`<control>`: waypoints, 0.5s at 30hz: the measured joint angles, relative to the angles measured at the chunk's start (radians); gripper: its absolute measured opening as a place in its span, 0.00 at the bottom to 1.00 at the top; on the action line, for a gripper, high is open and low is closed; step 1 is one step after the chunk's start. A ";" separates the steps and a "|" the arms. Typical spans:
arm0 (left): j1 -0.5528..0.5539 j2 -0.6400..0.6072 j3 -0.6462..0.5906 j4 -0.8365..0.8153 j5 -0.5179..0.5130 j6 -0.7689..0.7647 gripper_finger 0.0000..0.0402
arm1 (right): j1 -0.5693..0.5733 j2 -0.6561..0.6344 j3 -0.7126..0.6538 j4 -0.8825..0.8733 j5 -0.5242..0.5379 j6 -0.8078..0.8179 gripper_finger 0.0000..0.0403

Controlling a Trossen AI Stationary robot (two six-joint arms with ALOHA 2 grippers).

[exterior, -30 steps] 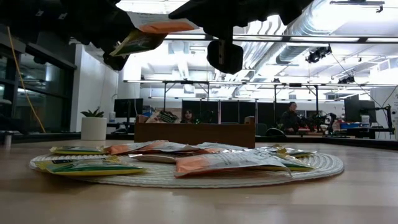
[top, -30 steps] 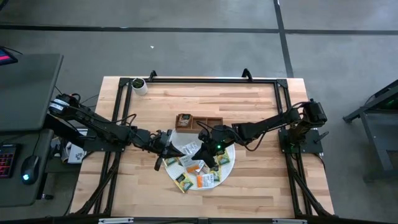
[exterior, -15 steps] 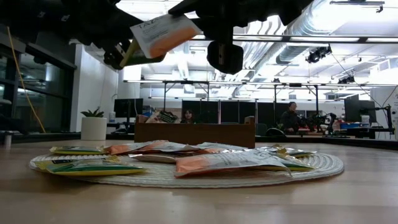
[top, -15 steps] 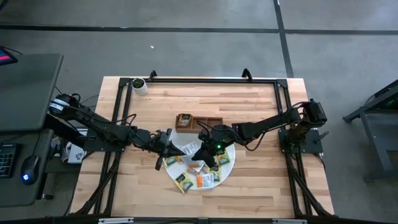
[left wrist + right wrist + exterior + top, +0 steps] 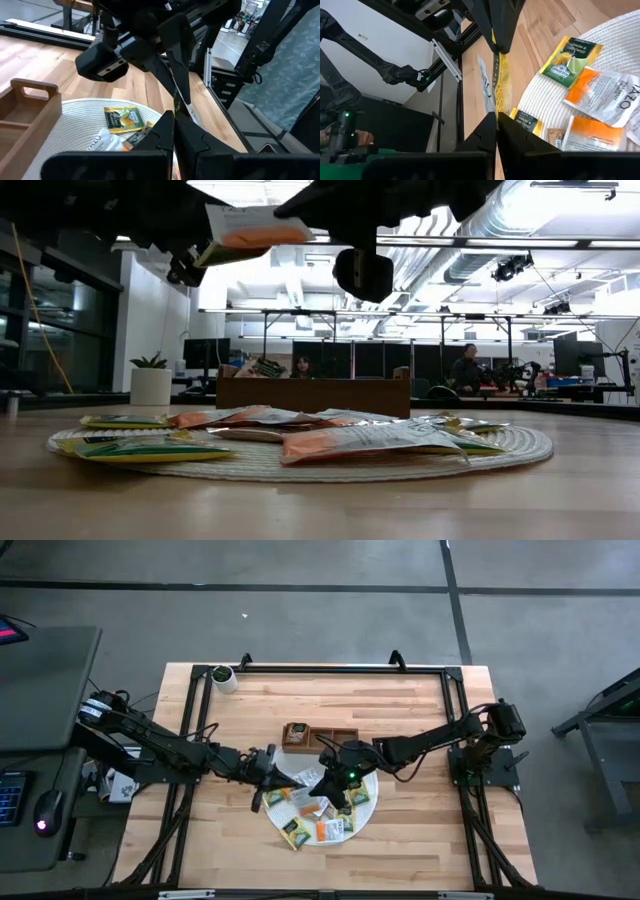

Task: Pick & Place Tea
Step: Put the yellow tea bag into the right section of the wooden organizer

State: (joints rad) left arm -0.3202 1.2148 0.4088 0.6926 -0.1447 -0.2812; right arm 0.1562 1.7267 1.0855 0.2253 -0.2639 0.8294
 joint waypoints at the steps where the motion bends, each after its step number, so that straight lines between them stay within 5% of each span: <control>1: 0.000 0.000 0.000 0.000 -0.008 0.000 0.00 | 0.000 0.000 0.000 -0.003 0.000 0.000 0.02; 15: 0.038 -0.079 0.001 -0.035 -0.146 0.063 0.00 | 0.011 -0.001 -0.001 -0.036 -0.030 0.011 0.00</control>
State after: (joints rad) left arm -0.2827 1.1360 0.4095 0.6572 -0.2911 -0.2185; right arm 0.1675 1.7261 1.0847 0.1890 -0.2942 0.8404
